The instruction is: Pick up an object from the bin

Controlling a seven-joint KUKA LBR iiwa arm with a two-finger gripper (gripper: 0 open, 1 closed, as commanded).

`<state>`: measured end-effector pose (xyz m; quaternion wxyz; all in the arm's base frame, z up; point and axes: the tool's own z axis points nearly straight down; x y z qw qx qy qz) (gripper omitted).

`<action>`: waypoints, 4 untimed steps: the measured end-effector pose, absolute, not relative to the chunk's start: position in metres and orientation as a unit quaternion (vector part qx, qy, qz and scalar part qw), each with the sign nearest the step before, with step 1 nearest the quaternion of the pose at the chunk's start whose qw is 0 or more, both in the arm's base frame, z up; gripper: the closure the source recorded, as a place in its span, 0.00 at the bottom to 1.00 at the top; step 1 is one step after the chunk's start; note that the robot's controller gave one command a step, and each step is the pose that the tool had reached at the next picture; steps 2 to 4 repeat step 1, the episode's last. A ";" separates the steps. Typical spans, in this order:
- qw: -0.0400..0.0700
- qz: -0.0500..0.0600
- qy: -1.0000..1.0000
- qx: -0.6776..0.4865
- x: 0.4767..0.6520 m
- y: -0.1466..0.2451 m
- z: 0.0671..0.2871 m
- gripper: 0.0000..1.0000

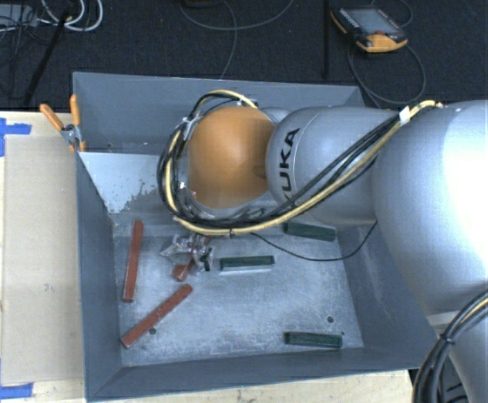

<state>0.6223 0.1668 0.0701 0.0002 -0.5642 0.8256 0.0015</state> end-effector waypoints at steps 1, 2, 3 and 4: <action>0.005 -0.001 0.833 -0.553 0.608 0.156 0.255 1.00; 0.005 -0.001 0.833 -0.553 0.608 0.156 0.255 1.00; 0.005 -0.001 0.833 -0.553 0.608 0.156 0.255 1.00; 0.005 -0.001 0.833 -0.553 0.608 0.156 0.255 1.00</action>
Offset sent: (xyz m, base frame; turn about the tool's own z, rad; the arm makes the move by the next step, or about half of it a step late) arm -0.0162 -0.0117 0.1799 0.0242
